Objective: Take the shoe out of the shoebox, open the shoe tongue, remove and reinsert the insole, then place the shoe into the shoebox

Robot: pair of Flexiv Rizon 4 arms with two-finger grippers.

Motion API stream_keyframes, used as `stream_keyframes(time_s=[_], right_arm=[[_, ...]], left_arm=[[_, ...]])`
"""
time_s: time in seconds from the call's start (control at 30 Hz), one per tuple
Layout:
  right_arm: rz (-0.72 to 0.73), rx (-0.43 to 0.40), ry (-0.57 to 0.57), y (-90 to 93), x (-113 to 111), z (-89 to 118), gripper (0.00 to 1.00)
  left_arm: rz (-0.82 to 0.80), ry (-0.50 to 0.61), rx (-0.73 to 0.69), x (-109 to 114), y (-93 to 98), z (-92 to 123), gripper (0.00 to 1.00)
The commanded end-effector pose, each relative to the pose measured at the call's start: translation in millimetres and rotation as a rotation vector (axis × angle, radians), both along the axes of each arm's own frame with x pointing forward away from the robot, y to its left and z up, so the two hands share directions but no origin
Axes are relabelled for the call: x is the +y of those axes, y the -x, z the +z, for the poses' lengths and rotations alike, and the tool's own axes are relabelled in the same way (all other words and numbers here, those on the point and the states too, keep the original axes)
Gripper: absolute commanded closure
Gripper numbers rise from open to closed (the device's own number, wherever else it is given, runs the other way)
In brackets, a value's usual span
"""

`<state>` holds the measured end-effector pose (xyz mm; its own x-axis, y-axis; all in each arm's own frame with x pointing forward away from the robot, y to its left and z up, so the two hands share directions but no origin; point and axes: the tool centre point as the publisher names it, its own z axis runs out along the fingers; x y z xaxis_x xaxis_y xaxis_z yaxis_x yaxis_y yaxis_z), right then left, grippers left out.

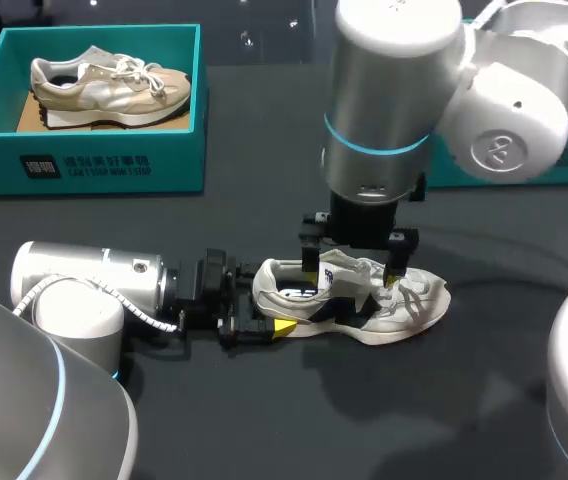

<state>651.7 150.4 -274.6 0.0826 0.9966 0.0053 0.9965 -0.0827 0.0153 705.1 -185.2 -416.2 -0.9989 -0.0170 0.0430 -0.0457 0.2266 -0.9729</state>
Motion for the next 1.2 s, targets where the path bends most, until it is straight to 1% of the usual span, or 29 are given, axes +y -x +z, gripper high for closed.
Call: stream_keyframes(time_s=[0.03, 0.13, 0.23, 0.3, 0.57, 0.73, 0.87, 1.0, 1.2], right_arm=[[-0.004, 0.015, 0.169, -2.9, 16, -4, 0.00], [-0.004, 0.015, 0.169, -2.9, 16, -4, 0.00], [0.010, 0.002, 0.246, -9.6, 25, -8, 0.00], [0.005, 0.011, 0.264, -13.9, 27, -12, 0.00], [-0.019, 0.017, 0.302, -26.0, 19, -26, 0.00], [-0.042, 0.016, 0.342, -28.3, 17, -32, 0.00], [-0.058, 0.021, 0.352, -30.4, 15, -41, 0.00], [-0.059, 0.009, 0.379, -32.1, 15, -48, 0.00], [-0.065, -0.019, 0.462, -30.8, 16, -54, 0.00]], left_arm=[[0.004, 0.000, 0.000, -1, 0.4, -7, 1.00], [0.004, 0.000, 0.000, -1, 0.4, -7, 1.00], [0.004, 0.000, 0.000, -1, 0.4, -7, 1.00], [0.004, 0.000, 0.000, -1, 0.4, -7, 1.00], [0.004, 0.000, 0.000, -1, 0.4, -7, 1.00], [0.004, 0.000, 0.000, -1, 0.4, -7, 1.00], [0.004, 0.000, 0.000, -1, 0.4, -7, 1.00], [0.004, 0.000, 0.000, -1, 0.4, -7, 1.00], [0.004, 0.000, 0.000, -1, 0.4, -7, 1.00]])
